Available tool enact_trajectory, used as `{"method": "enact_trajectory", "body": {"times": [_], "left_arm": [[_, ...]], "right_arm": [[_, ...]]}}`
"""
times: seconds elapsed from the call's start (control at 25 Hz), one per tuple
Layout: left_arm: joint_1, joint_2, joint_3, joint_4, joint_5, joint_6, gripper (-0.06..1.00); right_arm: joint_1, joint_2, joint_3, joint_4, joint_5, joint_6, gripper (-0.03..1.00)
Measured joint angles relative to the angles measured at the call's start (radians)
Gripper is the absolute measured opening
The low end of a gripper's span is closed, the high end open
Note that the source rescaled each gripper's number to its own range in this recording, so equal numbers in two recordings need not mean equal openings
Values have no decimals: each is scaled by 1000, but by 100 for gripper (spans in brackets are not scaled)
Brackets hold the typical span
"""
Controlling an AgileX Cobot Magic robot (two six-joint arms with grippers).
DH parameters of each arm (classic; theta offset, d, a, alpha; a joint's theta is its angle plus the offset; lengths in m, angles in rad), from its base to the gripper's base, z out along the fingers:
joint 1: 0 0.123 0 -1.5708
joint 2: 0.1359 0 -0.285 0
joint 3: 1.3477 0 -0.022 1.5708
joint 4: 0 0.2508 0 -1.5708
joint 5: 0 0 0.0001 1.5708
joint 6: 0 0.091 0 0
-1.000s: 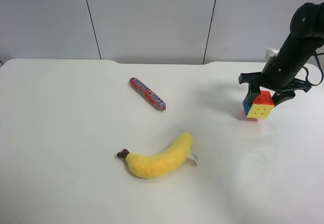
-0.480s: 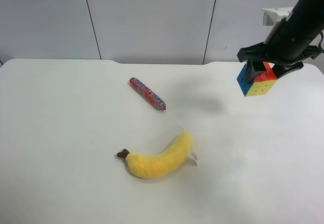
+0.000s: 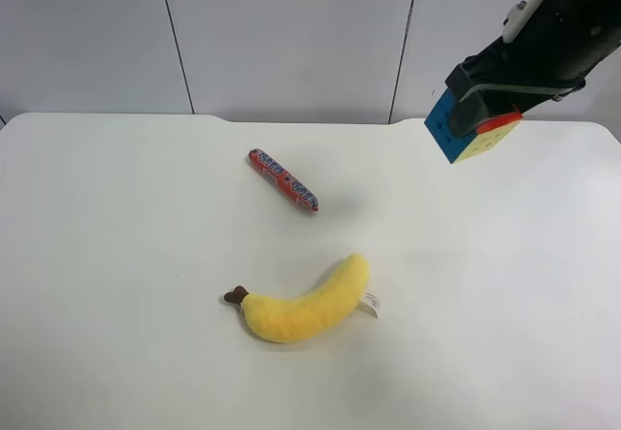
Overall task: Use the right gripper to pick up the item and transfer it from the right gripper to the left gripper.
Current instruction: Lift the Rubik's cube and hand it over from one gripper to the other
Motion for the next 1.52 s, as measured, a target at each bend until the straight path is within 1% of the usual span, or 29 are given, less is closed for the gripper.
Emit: {"method": "enact_trajectory", "body": {"times": [0.24,0.4,0.48,0.6,0.76,0.88,0.96,1.12,1.24,1.28,1.36,1.52], "left_arm": [[0,14,0,0,0,0,100],[0,88,0,-4,2,6,100],[-3,132,-6,-19,7,11,100],[-26,189,-28,-80,12,15,100],[-74,267,-40,-163,29,24,100],[-113,341,-42,-276,49,45,100],[-130,400,-42,-371,64,70,100],[-136,515,-48,-550,64,141,100],[-136,591,-84,-645,68,187,100],[-136,615,-105,-669,68,197,100],[-143,657,-147,-690,67,210,100],[-173,746,-234,-703,77,214,100]], "right_arm": [[146,-27,66,-3,-61,-96,1],[261,-29,87,-3,-155,-153,1],[319,-32,101,0,-202,-179,1],[372,-33,131,40,-270,-236,1],[410,-33,177,125,-342,-339,1],[446,-33,203,167,-380,-391,1],[470,-33,208,177,-396,-401,1],[506,-33,210,180,-438,-411,1],[526,-33,210,182,-445,-436,1],[533,-33,210,184,-446,-446,1],[560,-33,210,192,-454,-468,1],[620,-33,210,201,-482,-485,1]]}}
